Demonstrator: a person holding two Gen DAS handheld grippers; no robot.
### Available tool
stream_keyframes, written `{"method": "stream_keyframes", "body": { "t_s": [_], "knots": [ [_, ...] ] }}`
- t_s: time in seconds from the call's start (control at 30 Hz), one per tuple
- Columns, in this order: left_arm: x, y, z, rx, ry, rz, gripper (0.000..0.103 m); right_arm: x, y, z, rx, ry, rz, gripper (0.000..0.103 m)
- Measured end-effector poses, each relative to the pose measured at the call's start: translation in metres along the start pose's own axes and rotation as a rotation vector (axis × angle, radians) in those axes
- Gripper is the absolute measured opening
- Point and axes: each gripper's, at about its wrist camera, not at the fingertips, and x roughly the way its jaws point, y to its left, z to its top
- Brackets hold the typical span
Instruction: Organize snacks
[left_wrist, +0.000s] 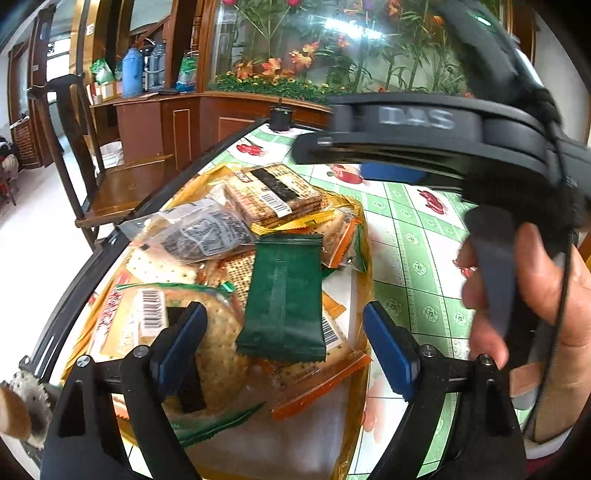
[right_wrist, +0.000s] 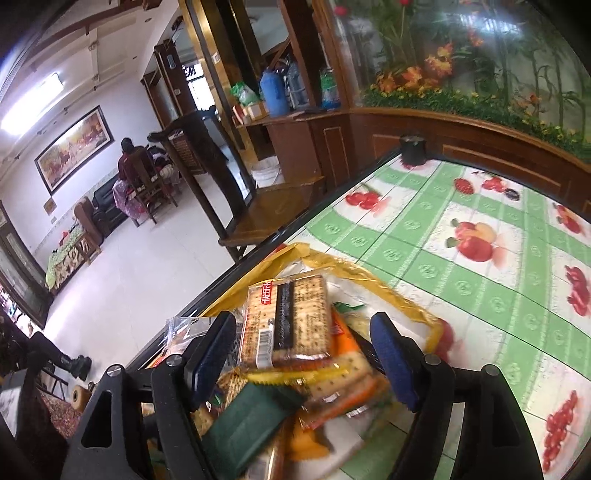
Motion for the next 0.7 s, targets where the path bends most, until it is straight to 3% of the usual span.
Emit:
{"method": "stream_keyframes", "body": {
  "t_s": [0.27,0.4,0.7],
  "knots": [
    [-0.022,-0.003,-0.008,0.014,-0.020,0.065,0.095,-0.043,-0.007,-0.019,0.039,-0.057,-0.004,0.079],
    [-0.028,-0.001,-0.010,0.025,-0.015,0.107,0.095,-0.059,-0.007,-0.030,0.040,-0.076,-0.001,0.083],
    [-0.056,-0.001,-0.020,0.017,-0.085,0.192,0.095,-0.086,-0.007,-0.060,0.064,-0.087,0.018,0.085]
  ]
}}
